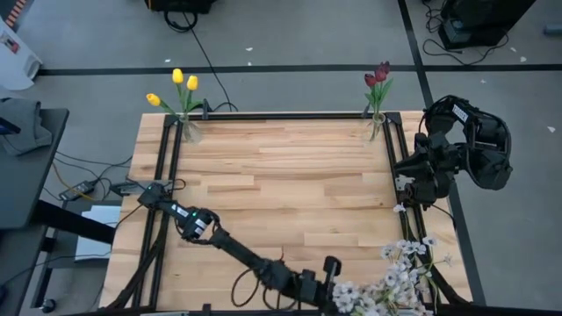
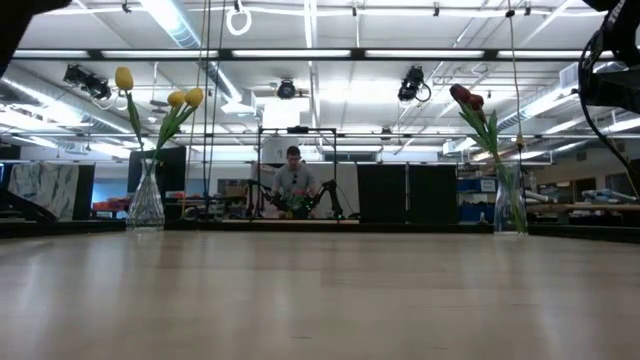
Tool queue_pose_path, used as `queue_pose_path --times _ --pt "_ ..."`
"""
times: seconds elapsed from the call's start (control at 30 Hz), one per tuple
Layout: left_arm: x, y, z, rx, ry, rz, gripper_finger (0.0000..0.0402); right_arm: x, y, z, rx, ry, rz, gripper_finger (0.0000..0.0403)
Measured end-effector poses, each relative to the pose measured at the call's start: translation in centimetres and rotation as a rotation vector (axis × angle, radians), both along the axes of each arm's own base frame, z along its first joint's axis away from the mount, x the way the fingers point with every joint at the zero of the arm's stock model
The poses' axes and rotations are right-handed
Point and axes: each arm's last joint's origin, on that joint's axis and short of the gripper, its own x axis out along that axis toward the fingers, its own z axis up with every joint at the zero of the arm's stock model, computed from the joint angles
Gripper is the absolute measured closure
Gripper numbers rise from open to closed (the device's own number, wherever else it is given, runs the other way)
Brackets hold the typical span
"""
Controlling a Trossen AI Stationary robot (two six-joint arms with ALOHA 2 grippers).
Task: Sort flowers into vase by color
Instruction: Put the white flowers into the purple vase
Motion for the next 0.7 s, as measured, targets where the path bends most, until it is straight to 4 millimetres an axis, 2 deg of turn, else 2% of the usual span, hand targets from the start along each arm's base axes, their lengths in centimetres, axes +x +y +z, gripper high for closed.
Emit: queue_pose_path --times 0.23,0.33,0.57,0.7 --pt "1.6 3.2 0.4 0.064 -0.084 -0.08 0.04 0.0 0.0 0.0 -0.033 -0.006 0.008 0.031" --pt "2.1 4.2 0.3 0.06 -0.082 -0.106 0.04 -0.1 0.1 -0.1 -0.054 0.046 0.067 0.031" --pt "2.2 4.4 0.3 0.06 -0.081 -0.095 0.04 -0.4 0.0 -0.9 -0.046 0.208 0.165 0.0311" --pt "2.3 4.7 0.4 -0.041 -0.039 -0.026 0.04 -0.6 -0.2 -1.3 0.009 0.312 0.176 0.0312"
